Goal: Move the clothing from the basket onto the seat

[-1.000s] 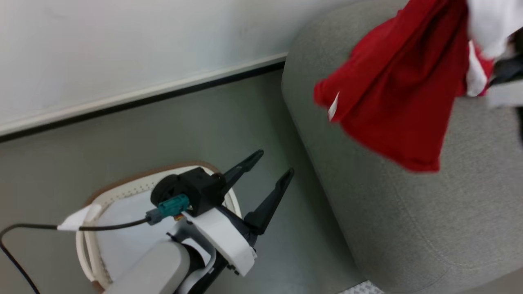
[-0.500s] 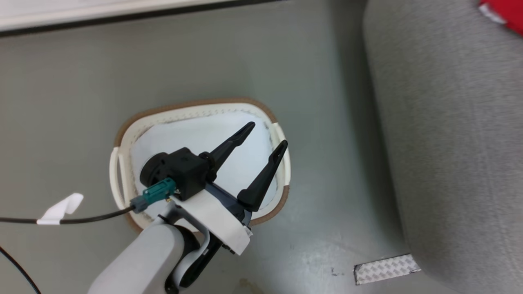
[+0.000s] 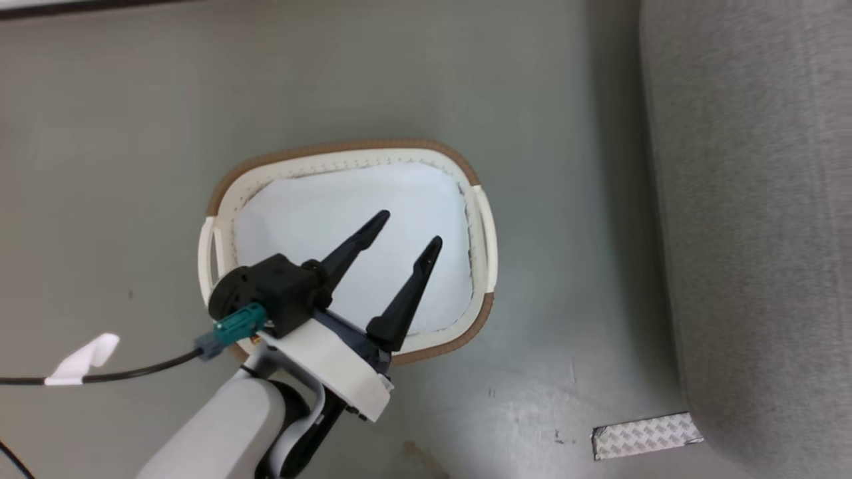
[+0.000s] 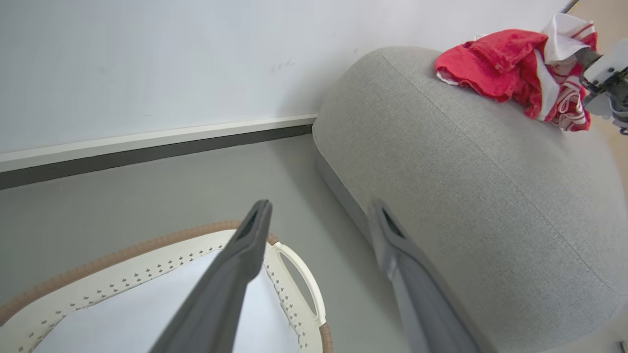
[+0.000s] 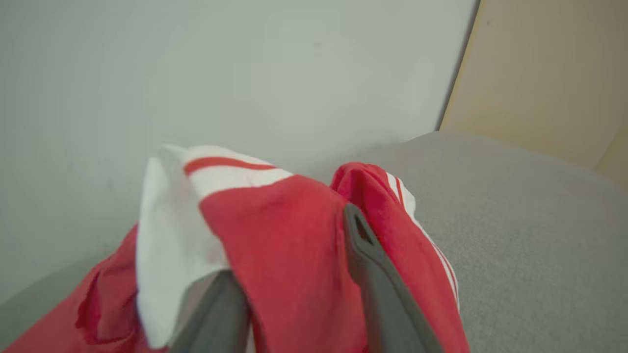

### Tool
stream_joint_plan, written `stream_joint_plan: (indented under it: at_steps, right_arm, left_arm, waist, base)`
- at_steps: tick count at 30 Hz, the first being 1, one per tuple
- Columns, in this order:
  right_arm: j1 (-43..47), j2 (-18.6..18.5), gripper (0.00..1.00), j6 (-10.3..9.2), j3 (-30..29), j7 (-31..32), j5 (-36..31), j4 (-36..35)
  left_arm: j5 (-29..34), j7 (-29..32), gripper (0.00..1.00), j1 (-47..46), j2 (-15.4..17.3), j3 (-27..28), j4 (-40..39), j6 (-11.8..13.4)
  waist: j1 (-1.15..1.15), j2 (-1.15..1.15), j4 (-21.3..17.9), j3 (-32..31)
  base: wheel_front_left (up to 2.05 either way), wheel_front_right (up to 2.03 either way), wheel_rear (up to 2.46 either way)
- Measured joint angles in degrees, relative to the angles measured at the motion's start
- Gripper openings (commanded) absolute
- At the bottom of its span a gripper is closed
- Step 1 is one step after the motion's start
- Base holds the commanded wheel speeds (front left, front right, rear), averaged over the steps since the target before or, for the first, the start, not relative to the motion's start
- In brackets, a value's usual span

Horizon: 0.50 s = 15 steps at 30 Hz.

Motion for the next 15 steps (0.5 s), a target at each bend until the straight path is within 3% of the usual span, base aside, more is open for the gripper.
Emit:
stream_joint_plan:
  at_steps: [6,15]
  right_arm:
    - [7.4,4.9,1.00,0.01,9.9,0.0,-0.6,-5.9]
    - [25.5,9.1,1.00,0.01,29.1,0.0,8.7,-19.0]
  left_arm:
    - [-1.6,-3.1,1.00,1.7,-0.2,1.5,2.2,0.6]
    - [-5.6,-11.2,1.00,10.5,-1.5,6.3,8.8,2.5]
  waist:
    - [-0.01,0.00,-1.8,-4.8]
    - [-0.02,0.00,-3.3,-16.8]
  base:
    - [0.00,0.00,0.00]
    - [0.00,0.00,0.00]
